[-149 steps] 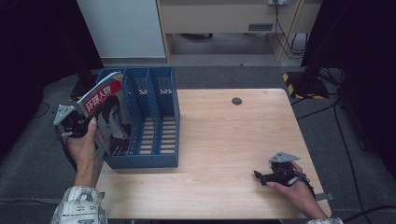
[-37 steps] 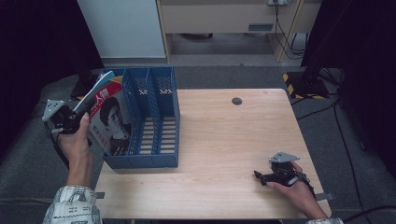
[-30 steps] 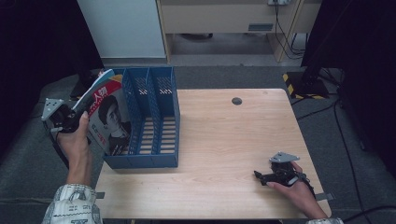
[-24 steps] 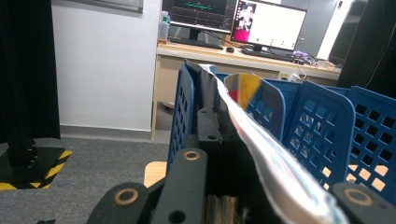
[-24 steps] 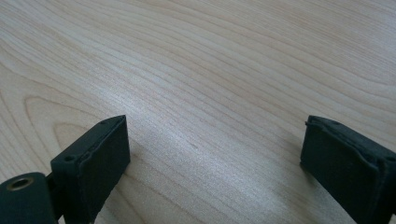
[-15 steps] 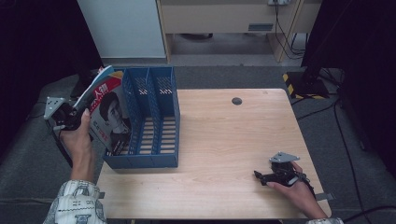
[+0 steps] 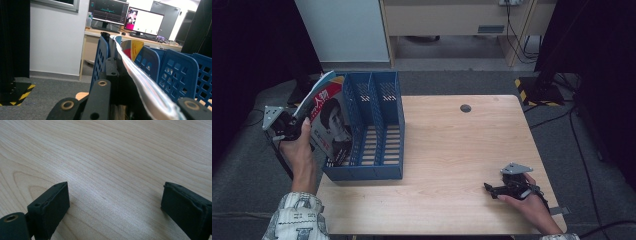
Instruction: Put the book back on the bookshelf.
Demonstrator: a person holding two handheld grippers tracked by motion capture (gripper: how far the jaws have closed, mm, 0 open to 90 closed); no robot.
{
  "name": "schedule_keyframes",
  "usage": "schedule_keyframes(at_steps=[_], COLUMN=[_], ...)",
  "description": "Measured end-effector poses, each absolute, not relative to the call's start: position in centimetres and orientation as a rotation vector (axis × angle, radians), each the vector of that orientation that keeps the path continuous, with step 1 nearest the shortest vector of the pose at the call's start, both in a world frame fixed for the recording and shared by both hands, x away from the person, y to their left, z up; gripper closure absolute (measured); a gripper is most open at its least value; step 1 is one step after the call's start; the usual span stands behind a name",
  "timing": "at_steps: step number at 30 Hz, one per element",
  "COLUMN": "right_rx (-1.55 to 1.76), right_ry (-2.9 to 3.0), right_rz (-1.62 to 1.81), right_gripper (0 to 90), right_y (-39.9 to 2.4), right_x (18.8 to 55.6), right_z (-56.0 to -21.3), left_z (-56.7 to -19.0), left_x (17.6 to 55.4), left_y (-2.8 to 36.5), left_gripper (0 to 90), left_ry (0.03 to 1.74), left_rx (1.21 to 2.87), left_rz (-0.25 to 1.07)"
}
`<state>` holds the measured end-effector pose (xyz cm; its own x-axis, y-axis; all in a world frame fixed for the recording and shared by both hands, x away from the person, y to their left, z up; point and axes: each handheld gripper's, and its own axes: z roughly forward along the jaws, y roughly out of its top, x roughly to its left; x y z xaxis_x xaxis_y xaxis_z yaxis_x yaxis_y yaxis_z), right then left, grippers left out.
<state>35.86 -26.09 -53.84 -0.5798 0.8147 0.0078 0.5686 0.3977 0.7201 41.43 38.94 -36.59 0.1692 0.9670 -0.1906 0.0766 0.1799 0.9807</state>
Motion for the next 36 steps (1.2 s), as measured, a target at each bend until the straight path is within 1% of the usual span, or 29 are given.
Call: schedule_keyframes(at_steps=[6,36], right_rx=[1.196,1.199], right_ry=[2.314,2.314], right_rz=[0.989,0.989], right_gripper=[8.4,8.5], right_y=[-26.1,-26.1], right_x=[35.87,35.84], right_z=[-53.84,-53.84], left_z=[-37.33,-37.4], left_x=[41.47,41.24], left_y=[38.87,39.26], left_gripper=[85.8,84.5], left_ry=[1.2,1.21], left_rx=[1.191,1.213], left_rz=[0.897,0.889])
